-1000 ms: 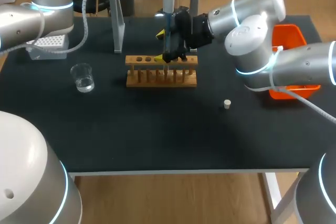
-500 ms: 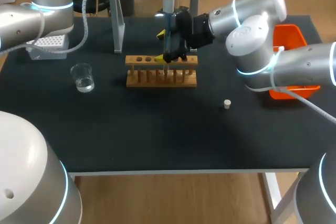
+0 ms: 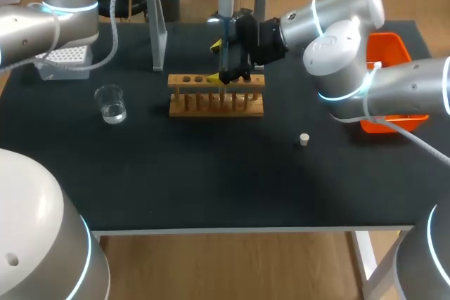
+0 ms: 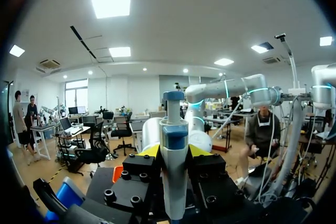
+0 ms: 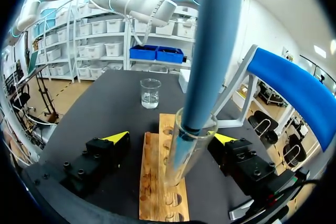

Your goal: Invert the test tube, pick up the pipette, mount the tip to pipette, aspirate from beaker and dispense into the tube, eject the tip, return the pipette, and cap with the stopper.

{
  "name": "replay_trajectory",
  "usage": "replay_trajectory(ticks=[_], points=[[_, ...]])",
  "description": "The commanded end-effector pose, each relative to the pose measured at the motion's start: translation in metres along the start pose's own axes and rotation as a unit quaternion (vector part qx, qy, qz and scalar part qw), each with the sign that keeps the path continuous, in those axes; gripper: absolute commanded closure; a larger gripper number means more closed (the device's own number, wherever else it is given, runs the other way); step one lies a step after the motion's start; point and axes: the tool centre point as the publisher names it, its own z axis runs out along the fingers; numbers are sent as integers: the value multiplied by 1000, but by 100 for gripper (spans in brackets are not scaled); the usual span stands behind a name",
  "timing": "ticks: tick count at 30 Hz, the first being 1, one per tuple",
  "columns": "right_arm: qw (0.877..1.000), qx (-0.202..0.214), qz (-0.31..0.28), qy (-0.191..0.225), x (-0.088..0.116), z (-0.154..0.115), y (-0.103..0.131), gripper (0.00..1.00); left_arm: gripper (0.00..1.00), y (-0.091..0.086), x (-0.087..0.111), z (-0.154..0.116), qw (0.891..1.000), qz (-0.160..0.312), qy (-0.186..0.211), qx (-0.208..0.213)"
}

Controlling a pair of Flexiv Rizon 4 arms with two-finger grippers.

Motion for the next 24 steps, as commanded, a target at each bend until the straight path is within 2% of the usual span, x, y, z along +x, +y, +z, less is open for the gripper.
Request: replay_trajectory(ticks=[1, 24], points=[[1000, 1, 0, 1, 0, -1, 0, 0, 100, -4, -2, 0, 1000, 0, 3, -4], [1000, 1, 0, 1, 0, -1, 0, 0, 100, -24, -1, 4, 1000, 4, 5, -26]])
